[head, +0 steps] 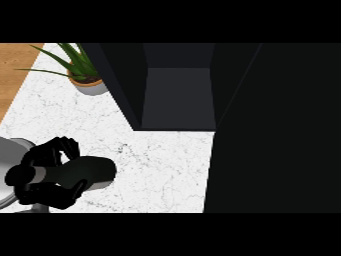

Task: Pick up the wine, place it into the cabinet and close the cabinet

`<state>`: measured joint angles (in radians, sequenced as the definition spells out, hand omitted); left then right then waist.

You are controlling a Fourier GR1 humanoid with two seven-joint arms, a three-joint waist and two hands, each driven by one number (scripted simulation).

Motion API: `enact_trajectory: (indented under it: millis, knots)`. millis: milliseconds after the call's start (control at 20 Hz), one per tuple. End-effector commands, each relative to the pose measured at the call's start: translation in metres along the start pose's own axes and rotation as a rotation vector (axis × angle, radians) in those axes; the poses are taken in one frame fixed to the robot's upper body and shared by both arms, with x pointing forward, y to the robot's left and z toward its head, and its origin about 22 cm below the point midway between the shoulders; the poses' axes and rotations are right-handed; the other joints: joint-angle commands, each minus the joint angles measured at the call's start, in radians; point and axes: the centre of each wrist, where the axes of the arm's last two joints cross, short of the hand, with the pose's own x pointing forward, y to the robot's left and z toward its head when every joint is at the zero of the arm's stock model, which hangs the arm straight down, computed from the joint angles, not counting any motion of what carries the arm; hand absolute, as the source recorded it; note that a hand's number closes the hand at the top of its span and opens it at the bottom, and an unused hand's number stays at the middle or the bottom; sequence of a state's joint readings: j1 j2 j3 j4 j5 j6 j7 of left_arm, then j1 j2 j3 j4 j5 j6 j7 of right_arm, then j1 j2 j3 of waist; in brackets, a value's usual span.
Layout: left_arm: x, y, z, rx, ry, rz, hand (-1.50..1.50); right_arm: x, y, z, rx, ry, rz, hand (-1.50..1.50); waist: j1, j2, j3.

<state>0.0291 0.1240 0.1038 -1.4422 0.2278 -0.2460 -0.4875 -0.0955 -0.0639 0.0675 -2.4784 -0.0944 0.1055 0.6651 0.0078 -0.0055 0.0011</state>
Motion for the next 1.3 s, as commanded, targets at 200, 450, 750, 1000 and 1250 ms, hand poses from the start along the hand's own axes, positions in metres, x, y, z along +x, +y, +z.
enact_trajectory:
  millis: [200, 450, 750, 1000, 1250]
  knots:
    - [0.058, -0.051, -0.012, -0.052, 0.002, 0.010, 1.50, 0.011, -0.009, 0.008, 0.017, -0.059, -0.054, -1.50, -0.004, 0.003, 0.000]
    - [0.082, -0.088, -0.023, -0.093, 0.043, 0.021, 1.50, 0.012, -0.004, 0.011, 0.043, -0.034, -0.053, -1.50, -0.007, 0.003, -0.001]
    - [0.097, -0.142, -0.061, -0.130, 0.017, 0.083, 1.50, 0.016, -0.001, 0.025, 0.039, -0.064, -0.047, -1.50, -0.018, 0.003, 0.000]
    - [0.103, -0.187, -0.075, -0.139, 0.034, 0.103, 1.50, 0.012, -0.006, 0.007, 0.023, -0.046, -0.054, -1.50, -0.016, 0.005, -0.001]
    - [0.119, -0.213, -0.086, -0.117, 0.043, 0.114, 1.50, 0.014, 0.001, 0.019, 0.018, -0.052, -0.067, -1.50, -0.018, 0.003, -0.001]
